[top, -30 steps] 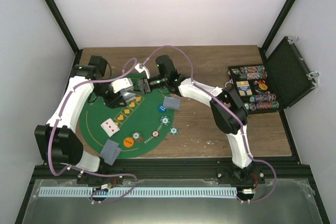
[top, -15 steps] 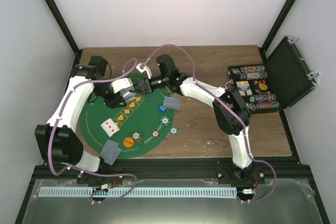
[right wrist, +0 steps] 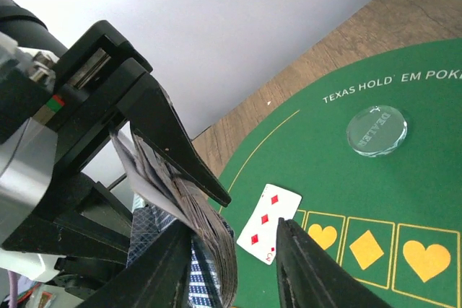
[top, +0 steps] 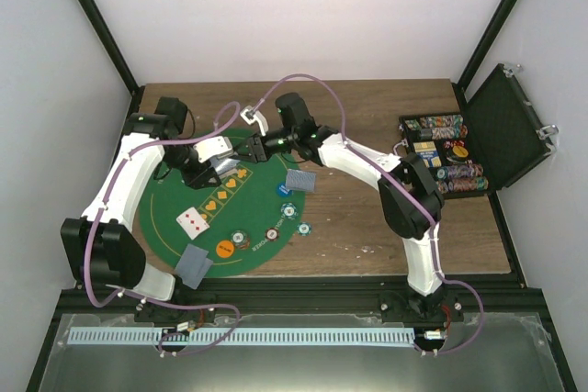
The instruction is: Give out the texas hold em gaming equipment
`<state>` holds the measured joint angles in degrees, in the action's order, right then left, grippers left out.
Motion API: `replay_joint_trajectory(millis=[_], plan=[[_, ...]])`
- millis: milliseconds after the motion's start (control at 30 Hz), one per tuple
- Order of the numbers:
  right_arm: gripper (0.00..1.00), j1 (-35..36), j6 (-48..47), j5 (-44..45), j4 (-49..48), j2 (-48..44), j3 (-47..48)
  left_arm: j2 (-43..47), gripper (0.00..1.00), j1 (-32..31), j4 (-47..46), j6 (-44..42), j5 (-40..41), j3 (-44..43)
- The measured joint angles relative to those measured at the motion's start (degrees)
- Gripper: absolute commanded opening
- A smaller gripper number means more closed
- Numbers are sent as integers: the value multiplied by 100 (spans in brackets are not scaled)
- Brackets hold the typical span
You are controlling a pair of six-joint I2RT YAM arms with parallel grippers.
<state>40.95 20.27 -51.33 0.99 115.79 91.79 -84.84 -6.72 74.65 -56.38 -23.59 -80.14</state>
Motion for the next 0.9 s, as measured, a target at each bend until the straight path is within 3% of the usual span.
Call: replay_joint_trajectory(millis=[900], plan=[[59,-2,-149,26,-22,-4,164,-22,47,0,17,0,-92,0]])
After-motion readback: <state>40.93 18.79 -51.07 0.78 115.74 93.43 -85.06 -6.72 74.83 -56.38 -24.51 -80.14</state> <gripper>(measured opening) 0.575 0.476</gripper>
